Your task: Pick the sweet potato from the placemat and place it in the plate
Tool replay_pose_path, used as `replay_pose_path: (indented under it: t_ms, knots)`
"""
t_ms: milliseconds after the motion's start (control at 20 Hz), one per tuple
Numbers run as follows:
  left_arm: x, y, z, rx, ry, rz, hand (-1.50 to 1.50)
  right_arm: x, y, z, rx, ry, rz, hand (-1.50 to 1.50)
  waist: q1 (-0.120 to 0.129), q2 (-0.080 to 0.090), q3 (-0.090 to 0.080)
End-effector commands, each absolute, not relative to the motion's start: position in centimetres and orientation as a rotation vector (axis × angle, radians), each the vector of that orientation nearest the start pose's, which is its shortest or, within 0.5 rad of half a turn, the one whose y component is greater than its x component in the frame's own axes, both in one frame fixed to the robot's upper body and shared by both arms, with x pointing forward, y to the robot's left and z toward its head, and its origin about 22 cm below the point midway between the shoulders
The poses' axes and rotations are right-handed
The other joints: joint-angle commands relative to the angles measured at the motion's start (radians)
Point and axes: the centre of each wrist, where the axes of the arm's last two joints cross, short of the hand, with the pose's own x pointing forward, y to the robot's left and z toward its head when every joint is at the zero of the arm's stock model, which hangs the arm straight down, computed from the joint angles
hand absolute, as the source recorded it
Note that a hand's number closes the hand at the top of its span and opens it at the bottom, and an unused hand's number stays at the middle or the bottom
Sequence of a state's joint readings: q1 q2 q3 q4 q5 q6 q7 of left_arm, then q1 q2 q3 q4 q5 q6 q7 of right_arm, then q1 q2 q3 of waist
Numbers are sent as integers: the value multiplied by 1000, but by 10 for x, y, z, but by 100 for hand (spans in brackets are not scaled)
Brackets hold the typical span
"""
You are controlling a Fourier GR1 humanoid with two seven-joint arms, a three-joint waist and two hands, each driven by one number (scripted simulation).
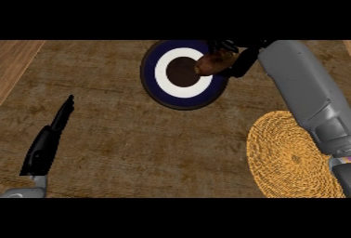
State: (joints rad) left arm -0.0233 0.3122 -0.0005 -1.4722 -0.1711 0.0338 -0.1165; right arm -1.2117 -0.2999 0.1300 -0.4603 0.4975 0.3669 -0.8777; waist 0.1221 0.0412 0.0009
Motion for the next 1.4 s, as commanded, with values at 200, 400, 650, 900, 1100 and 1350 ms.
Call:
replay_pose_path:
  t_ms: [200, 400, 650, 900, 1100, 1350]
  knots:
    - [246, 302, 5, 399, -1589, -372, 0, 465, -125, 137, 530, -1885, 1524, 150, -12, -5, 0]
    - [253, 310, 4, 413, -1578, -347, 0, 468, -123, 131, 459, -1769, 1435, -150, -32, -5, -2]
    - [244, 321, 7, 430, -1573, -359, 0, 459, -93, 113, 515, -1777, 1408, -150, -38, -12, -1]
    - [244, 319, 10, 417, -1568, -358, 0, 467, -138, 112, 621, -1867, 1072, -150, -36, -5, 1]
    - [246, 312, 6, 397, -1588, -358, 0, 471, -150, 121, 573, -1832, 902, -150, -26, 4, 0]
    - [246, 307, 4, 381, -1583, -376, 0, 477, -189, 137, 597, -1788, 723, -150, -3, 20, 1]
